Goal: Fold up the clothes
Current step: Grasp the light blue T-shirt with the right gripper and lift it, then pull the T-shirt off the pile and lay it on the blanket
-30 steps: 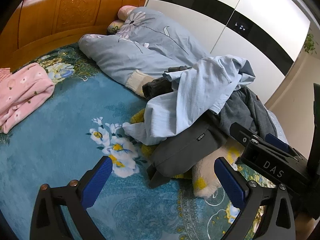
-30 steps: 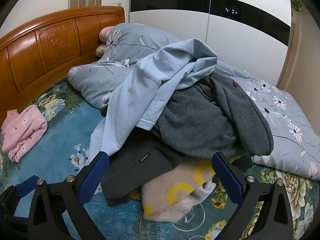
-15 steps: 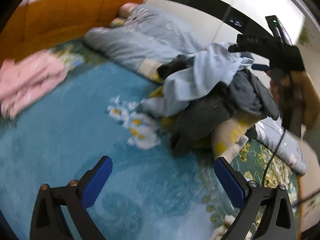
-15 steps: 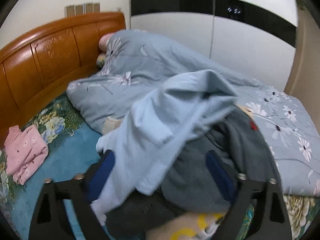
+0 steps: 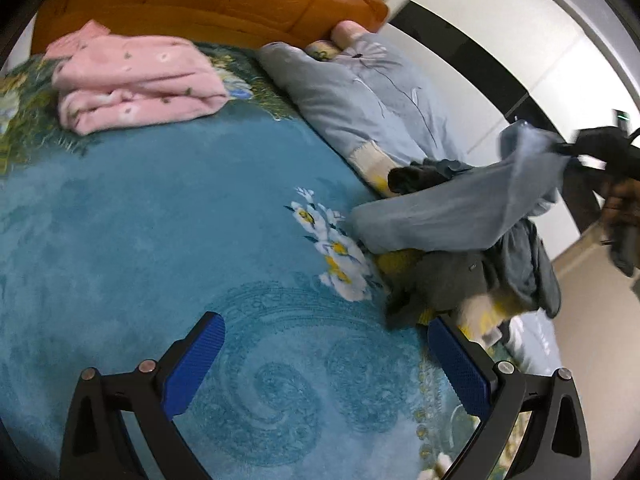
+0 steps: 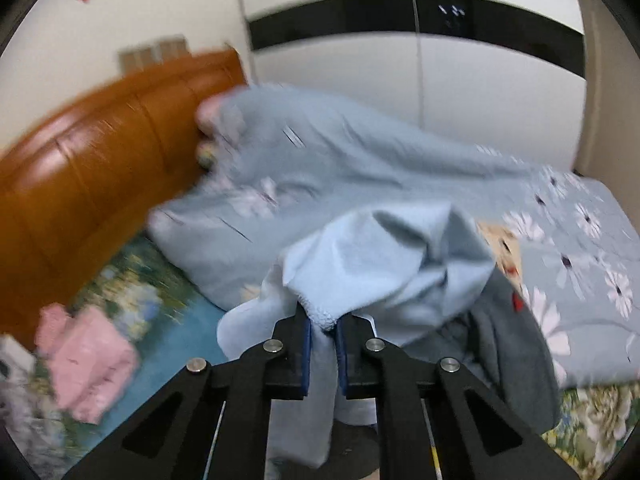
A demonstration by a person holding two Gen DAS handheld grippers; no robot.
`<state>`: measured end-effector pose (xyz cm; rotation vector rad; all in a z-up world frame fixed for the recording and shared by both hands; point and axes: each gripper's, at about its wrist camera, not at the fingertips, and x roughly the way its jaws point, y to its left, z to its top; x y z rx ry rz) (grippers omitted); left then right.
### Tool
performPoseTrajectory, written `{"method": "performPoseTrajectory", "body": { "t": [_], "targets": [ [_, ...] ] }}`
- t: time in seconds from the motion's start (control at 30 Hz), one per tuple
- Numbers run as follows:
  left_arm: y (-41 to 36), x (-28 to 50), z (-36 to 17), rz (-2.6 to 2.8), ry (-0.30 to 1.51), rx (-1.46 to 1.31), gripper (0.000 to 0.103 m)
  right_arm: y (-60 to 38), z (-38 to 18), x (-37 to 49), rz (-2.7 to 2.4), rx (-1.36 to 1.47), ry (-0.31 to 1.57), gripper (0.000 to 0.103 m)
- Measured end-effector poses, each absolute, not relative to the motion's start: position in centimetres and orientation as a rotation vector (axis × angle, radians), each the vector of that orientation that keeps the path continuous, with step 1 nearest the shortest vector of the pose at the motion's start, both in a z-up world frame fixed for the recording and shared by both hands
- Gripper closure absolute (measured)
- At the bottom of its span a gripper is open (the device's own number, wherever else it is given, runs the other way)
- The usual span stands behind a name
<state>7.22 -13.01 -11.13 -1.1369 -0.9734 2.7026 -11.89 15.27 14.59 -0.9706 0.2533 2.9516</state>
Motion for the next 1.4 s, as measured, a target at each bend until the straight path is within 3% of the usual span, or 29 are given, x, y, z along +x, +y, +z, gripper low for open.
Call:
{"method": "performPoseTrajectory", "body": {
  "t": [0.23,0.37,0.67,0.8,0.97,1.07,1.13,1.4],
  "targets": [
    [-14.8,8.5,-10.2,2.723,-1.027,-1.076,0.0,12.4,25.6,-1.7,3.261,-0.689,0.278,0.093],
    [-16.7,10.0,-9.4,2.741,-1.069,-1.011,0.0,10.4,29.2,3.3,3.431,-0.603,0.34,0.093],
    [-25.0,14.8,-9.3,2.806,-1.465,-0.808,0.0,6.1,29.2,9.6,3.707,-0.741,0.517,0.094],
    [-26.5,15.9,-9.5,2.839,-1.472,-0.812,0.0,10.0,23.8,10.1,3.613,-0.958,0.683,0.094],
    [-26.9,15.8,-10.0,2.852,-1.428,-0.885,0.0,16.1,5.5,9.6,3.047,-1.603,0.569,0.094],
    [-26.7,15.4,-10.7,2.819,-1.435,-0.933,0.0,20.2,-6.3,10.0,2.631,-1.808,0.456,0.095],
    [-26.2,15.0,-10.9,2.797,-1.413,-0.955,0.0,23.1,-10.9,11.3,2.441,-1.862,0.484,0.095],
    [-23.1,11.4,-13.4,2.634,-1.305,-1.185,0.0,23.7,-10.2,10.7,2.499,-1.95,0.444,0.093]
  ]
}}
